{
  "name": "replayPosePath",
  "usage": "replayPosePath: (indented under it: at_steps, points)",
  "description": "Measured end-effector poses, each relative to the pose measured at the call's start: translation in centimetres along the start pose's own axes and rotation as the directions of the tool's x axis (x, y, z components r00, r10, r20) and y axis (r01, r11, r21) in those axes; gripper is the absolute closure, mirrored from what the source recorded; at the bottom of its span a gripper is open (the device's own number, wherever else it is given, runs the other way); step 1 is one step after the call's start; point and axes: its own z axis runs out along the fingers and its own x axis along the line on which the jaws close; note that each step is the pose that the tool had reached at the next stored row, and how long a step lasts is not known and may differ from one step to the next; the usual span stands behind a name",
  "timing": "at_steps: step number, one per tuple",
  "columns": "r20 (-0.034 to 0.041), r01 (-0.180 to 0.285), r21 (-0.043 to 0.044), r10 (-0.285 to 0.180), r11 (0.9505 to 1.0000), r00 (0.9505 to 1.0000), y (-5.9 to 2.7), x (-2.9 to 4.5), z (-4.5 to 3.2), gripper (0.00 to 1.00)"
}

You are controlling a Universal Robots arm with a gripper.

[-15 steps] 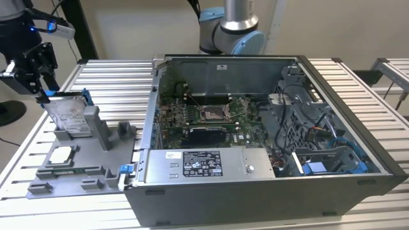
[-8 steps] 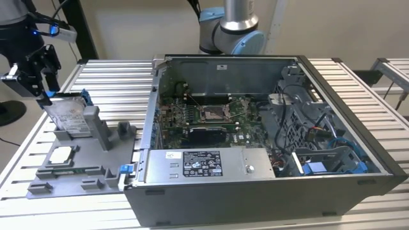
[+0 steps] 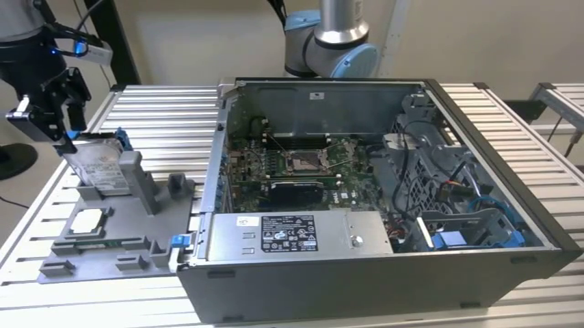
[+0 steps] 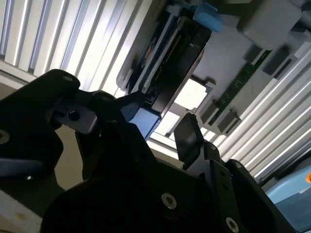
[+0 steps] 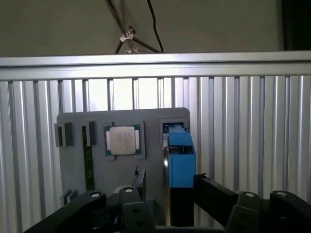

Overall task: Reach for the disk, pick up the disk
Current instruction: 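Pick up the disk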

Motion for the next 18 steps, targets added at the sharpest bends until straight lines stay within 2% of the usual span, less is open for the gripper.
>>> replayPosePath:
  at_steps: [13, 15, 18]
  points:
    - [-0.001, 0.0, -0.0006, 0.0, 1.0, 1.0, -0.08, 0.0, 1.05, 0.0]
    - [-0.0009, 0.0, -0.0012, 0.0, 1.0, 1.0, -0.07, -0.01, 0.55, 0.0]
    - [-0.0004, -0.001, -0.0012, 0.001, 1.0, 1.0, -0.05, -0.01, -0.69, 0.0]
